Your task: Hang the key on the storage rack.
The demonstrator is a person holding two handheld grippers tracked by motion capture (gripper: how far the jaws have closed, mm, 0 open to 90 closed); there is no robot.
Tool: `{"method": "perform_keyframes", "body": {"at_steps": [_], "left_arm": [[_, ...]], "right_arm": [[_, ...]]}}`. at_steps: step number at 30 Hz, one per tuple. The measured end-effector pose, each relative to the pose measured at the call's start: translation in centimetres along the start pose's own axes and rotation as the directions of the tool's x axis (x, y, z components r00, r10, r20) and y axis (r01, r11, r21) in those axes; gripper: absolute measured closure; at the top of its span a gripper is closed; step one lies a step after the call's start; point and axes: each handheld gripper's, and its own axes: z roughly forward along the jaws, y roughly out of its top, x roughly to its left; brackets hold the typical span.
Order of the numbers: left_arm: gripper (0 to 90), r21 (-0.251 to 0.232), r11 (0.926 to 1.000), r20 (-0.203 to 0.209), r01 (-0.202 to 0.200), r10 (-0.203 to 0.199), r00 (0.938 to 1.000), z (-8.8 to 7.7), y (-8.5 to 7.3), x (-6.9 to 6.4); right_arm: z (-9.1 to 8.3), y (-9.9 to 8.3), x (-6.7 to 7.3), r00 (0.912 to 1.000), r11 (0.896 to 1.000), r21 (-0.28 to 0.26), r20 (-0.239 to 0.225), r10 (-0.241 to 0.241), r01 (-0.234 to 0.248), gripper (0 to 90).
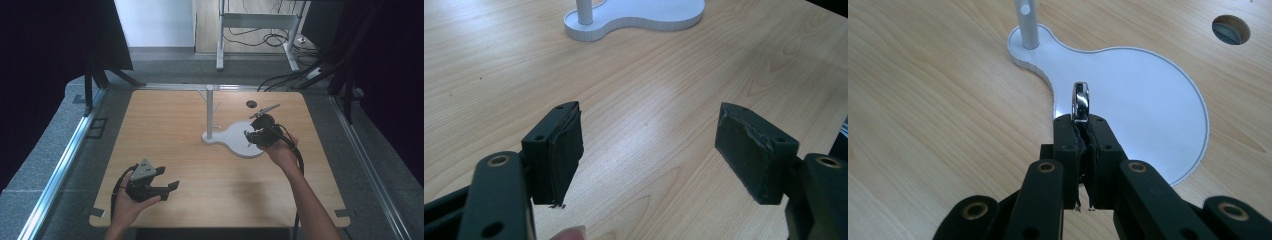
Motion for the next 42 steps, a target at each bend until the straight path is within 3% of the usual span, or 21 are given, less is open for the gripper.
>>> {"method": "perform_keyframes", "body": {"at_steps": [33,42], "left_arm": [[27.8,0.001,1.0000,0.005,-0.002,0.002,1.0000,-0.1,0.0,0.0],[27.8,0.000,1.0000,0.004,-0.004,0.004,1.0000,-0.2,0.0,0.1]], "right_arm": [[0.8,3.2,-0.7,0.9978,0.999,-0.036,0.060,0.028,-0.026,84.8],[1.6,4.1,-0.7,0.9965,0.999,-0.034,0.082,0.013,-0.011,84.8]]}}
